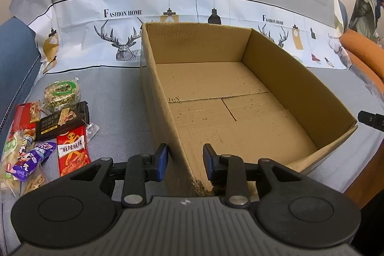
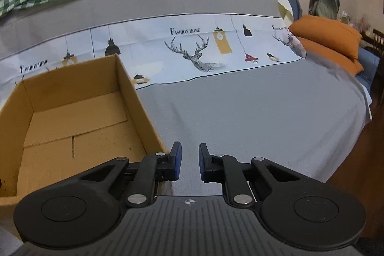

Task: Organize snacks

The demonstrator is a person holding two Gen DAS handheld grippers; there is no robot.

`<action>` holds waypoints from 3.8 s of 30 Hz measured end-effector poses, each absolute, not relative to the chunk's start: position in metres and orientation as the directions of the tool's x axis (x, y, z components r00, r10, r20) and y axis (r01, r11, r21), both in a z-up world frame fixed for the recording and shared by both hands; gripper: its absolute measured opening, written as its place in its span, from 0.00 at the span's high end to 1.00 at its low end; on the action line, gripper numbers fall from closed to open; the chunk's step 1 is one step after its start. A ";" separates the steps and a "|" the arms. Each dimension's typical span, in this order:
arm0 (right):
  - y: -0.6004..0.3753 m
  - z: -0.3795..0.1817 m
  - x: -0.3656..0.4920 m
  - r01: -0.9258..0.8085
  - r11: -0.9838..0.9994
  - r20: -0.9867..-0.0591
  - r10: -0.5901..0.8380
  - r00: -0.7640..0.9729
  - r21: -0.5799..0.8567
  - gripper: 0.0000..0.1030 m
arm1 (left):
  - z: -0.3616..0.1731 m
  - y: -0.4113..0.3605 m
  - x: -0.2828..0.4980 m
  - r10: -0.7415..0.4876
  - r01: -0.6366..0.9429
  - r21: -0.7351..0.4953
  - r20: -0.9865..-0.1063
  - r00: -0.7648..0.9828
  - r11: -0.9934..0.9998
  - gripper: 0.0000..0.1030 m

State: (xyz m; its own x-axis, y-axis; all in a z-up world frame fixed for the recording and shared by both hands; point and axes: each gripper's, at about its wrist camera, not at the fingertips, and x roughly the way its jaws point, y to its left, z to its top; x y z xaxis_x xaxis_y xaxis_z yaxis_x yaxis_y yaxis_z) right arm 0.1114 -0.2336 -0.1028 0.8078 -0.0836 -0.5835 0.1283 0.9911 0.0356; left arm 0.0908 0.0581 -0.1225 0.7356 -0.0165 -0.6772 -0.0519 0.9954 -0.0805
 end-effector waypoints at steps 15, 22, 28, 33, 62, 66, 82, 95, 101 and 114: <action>-0.190 -0.066 0.080 -0.064 0.996 -0.439 0.083 0.895 0.058 0.01 | -0.068 0.037 0.018 -0.072 0.071 -0.019 -0.400 0.913 0.997 0.22; -0.146 -0.048 0.062 -0.150 0.988 -0.343 0.156 0.926 0.044 0.01 | -0.033 0.044 -0.001 -0.139 0.164 0.036 -0.373 0.917 0.986 0.12; -0.117 -0.040 0.065 -0.191 0.981 -0.332 0.195 0.923 0.044 0.01 | -0.034 0.062 -0.004 -0.184 0.233 0.080 -0.392 0.901 0.969 0.12; -0.094 -0.043 0.073 -0.255 0.961 -0.402 0.276 0.873 0.108 0.01 | -0.051 0.103 0.004 -0.182 0.244 0.083 -0.450 0.874 0.966 0.36; 0.118 -0.113 0.045 -0.819 0.573 -0.596 0.649 0.472 -0.026 0.27 | -0.096 0.262 -0.001 0.129 -0.261 -0.187 -0.524 0.842 0.947 0.82; 0.147 -0.138 0.045 -0.848 0.518 -0.619 0.630 0.469 -0.115 0.23 | -0.097 0.266 -0.002 0.142 -0.284 -0.188 -0.540 0.830 0.940 0.82; 0.089 -0.128 0.035 -0.813 0.581 -0.682 0.589 0.433 -0.015 0.55 | -0.117 0.263 0.023 0.054 -0.250 -0.191 -0.685 0.727 0.949 0.79; 0.080 -0.145 0.040 -0.776 0.626 -0.702 0.586 0.405 0.074 0.53 | -0.156 0.253 0.083 0.055 -0.283 -0.141 -0.807 0.588 0.949 0.79; 0.080 -0.155 0.051 -0.756 0.645 -0.733 0.568 0.374 0.114 0.40 | -0.171 0.261 0.097 0.059 -0.344 -0.153 -0.843 0.535 0.927 0.79; 0.087 -0.170 0.052 -0.773 0.629 -0.777 0.525 0.348 0.079 0.43 | -0.179 0.249 0.103 0.088 -0.310 -0.082 -0.862 0.498 0.947 0.84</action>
